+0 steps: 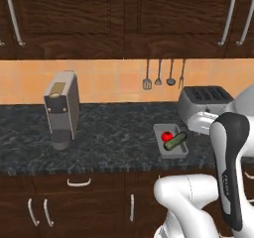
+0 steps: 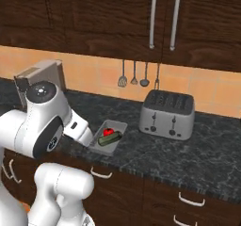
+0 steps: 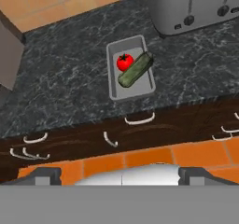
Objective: Take the meat container that has the shrimp and place it on the second highest rack of the freezer. Then take the vegetable container that has the cucumber and tomato and place it on the highest rack of the freezer.
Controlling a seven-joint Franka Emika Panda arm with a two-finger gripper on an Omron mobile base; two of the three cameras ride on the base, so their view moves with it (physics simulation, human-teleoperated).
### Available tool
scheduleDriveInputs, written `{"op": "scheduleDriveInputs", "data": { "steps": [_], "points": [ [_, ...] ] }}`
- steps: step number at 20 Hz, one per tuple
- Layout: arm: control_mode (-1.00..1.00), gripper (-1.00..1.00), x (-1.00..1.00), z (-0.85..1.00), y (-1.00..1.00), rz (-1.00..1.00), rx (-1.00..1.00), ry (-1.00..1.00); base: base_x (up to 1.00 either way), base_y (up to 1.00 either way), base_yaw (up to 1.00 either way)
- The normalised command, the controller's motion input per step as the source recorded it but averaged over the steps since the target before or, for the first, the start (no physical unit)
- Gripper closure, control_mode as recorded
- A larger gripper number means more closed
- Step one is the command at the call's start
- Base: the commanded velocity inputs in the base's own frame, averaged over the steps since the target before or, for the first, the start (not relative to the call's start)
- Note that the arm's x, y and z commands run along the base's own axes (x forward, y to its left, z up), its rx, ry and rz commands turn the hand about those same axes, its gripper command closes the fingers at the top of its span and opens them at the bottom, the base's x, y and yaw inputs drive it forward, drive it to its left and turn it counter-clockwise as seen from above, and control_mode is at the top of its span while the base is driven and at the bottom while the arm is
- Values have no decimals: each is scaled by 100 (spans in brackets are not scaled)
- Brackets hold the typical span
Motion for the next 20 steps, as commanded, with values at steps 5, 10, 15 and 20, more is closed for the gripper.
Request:
{"op": "scheduleDriveInputs", "data": {
  "steps": [5,10,15,20],
  "points": [
    [100,-100,0,0,0,0,0,0,54,41,-48],
    [100,-100,0,0,0,0,0,0,-11,3,-3],
    [-100,-100,-5,-63,-39,-7,8,15,0,0,0],
    [-100,-100,7,-58,-34,-5,10,26,0,0,0]
  ]
}}
